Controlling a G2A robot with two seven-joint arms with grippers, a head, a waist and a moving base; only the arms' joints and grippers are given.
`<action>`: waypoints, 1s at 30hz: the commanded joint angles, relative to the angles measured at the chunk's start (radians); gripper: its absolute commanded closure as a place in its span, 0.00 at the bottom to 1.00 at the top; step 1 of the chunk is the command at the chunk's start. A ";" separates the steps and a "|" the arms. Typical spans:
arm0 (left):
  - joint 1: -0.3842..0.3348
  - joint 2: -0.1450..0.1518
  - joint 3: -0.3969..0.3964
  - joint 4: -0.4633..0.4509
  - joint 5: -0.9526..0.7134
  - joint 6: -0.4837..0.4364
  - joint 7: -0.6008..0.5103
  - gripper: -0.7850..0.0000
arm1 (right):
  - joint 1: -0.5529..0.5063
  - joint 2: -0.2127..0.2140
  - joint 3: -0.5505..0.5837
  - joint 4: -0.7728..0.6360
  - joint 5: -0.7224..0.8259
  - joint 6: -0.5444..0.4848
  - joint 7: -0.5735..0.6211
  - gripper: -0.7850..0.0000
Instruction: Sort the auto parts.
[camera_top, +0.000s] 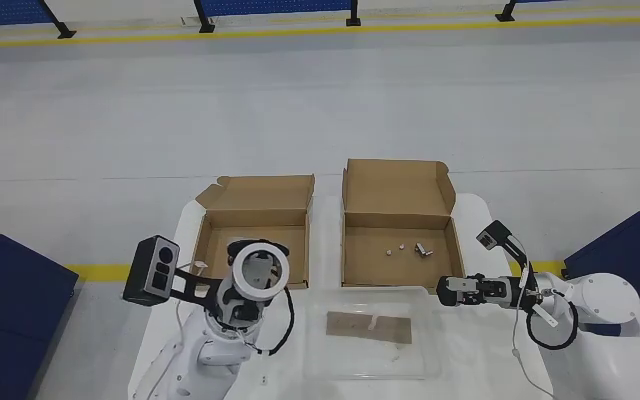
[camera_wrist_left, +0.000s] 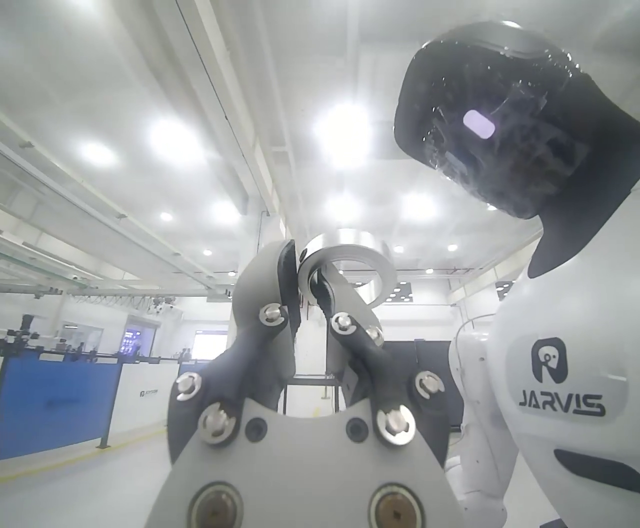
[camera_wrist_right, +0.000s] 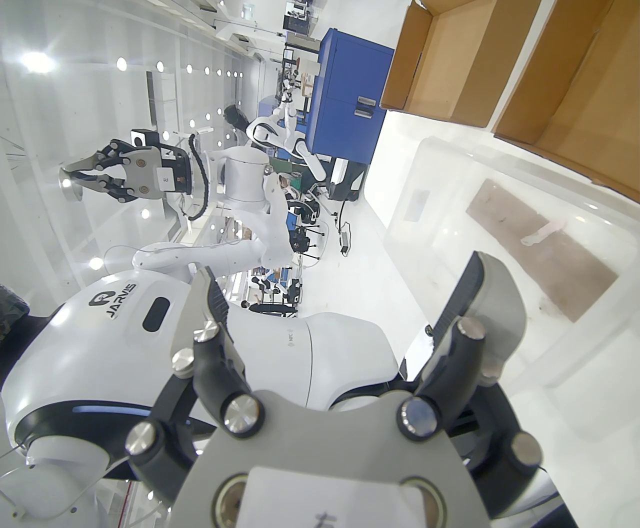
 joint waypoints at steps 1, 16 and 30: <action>0.000 -0.003 -0.001 0.000 -0.008 -0.004 -0.002 1.00 | 0.000 0.000 0.000 0.000 0.000 0.000 0.000 0.00; 0.003 -0.009 -0.002 -0.005 -0.016 -0.003 -0.019 1.00 | 0.000 0.000 0.000 0.000 0.000 0.000 0.000 0.00; 0.048 -0.003 -0.060 0.064 -0.041 -0.002 -0.173 1.00 | 0.000 0.000 0.000 0.000 0.000 0.000 0.000 0.00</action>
